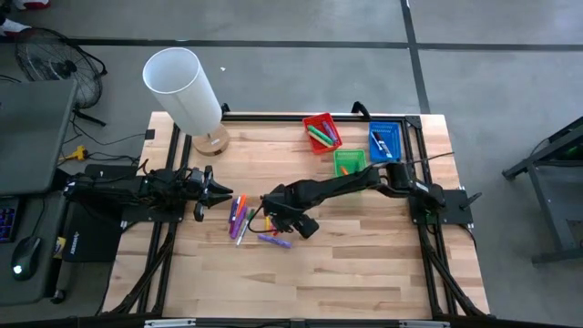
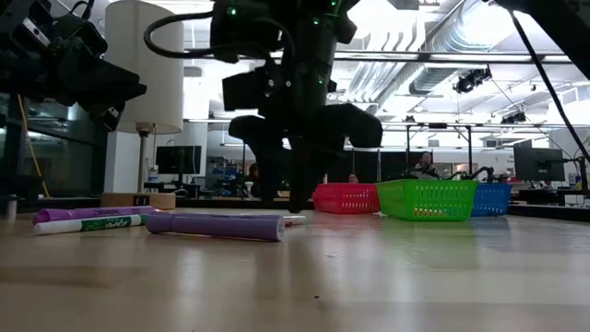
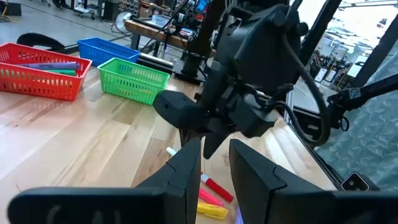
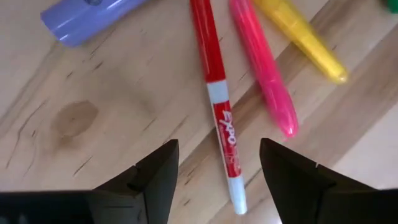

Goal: Pick & Place Markers
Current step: Put the red marker in the blue bin

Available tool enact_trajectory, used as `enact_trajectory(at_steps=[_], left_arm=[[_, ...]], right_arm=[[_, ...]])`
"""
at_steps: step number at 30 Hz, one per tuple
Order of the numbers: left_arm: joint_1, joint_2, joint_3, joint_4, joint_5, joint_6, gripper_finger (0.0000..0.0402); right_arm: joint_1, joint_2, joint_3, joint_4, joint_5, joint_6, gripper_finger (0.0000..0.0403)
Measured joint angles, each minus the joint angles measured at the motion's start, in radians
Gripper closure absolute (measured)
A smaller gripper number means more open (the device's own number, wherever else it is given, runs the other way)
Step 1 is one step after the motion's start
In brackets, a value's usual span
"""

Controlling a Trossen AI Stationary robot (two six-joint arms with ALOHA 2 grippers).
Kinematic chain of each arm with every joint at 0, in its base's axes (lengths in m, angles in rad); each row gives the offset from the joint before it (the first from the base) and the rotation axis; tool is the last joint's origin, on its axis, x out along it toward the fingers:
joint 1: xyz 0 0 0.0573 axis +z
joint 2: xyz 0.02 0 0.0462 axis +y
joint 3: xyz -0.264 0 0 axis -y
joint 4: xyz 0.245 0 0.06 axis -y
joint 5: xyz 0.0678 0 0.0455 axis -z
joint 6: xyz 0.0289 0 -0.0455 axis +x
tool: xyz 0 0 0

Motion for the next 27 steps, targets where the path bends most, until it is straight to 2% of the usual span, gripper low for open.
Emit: enact_trajectory(at_steps=[11, 18, 27], left_arm=[[0.0, 0.0, 0.0, 0.0, 0.0, 0.0, 0.0318], [0.0, 0.0, 0.0, 0.0, 0.0, 0.0, 0.0318], [0.0, 0.0, 0.0, 0.0, 0.0, 0.0, 0.0318]], right_arm=[[0.001, 0.031, 0.0, 0.025, -0.014, 0.014, 0.0192], [0.006, 0.031, 0.0, 0.004, -0.092, 0.023, 0.0192], [0.011, 0.031, 0.0, -0.021, -0.12, 0.119, 0.0209]])
